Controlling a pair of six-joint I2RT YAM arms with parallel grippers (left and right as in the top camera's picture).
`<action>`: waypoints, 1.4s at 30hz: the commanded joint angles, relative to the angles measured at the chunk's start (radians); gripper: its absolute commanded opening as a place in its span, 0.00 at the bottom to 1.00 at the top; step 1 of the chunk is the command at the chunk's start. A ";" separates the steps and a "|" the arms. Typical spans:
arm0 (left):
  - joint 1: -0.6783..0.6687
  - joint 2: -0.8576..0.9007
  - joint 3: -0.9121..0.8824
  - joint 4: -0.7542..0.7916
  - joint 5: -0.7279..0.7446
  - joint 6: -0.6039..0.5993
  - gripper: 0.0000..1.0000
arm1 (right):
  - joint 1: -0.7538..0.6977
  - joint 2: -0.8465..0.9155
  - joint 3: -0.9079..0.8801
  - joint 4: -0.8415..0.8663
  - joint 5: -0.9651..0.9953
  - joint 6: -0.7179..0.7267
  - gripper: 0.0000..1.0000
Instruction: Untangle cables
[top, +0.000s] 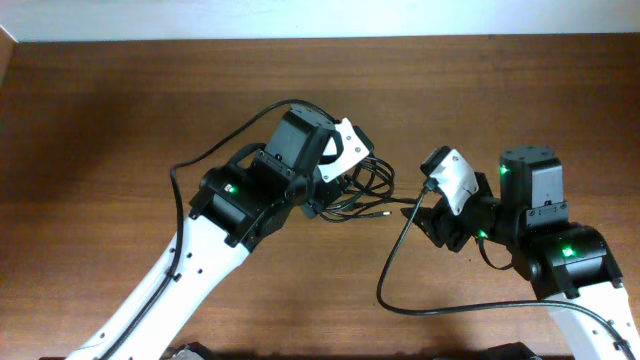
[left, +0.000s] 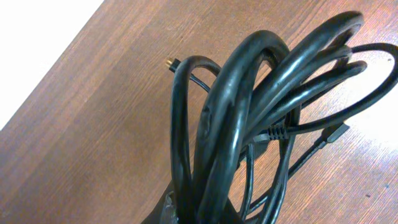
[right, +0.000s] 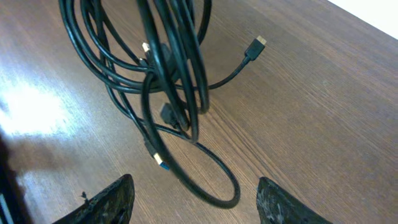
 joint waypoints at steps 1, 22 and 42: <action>-0.001 -0.002 0.008 0.036 0.111 0.020 0.00 | -0.003 0.008 0.013 0.001 0.025 -0.012 0.61; 0.046 -0.002 0.008 0.096 -0.047 -0.302 0.00 | -0.003 0.084 0.013 -0.057 -0.084 -0.013 0.04; 0.165 -0.001 0.008 0.031 -0.050 -0.484 0.00 | -0.005 0.028 0.013 0.040 -0.080 0.313 0.04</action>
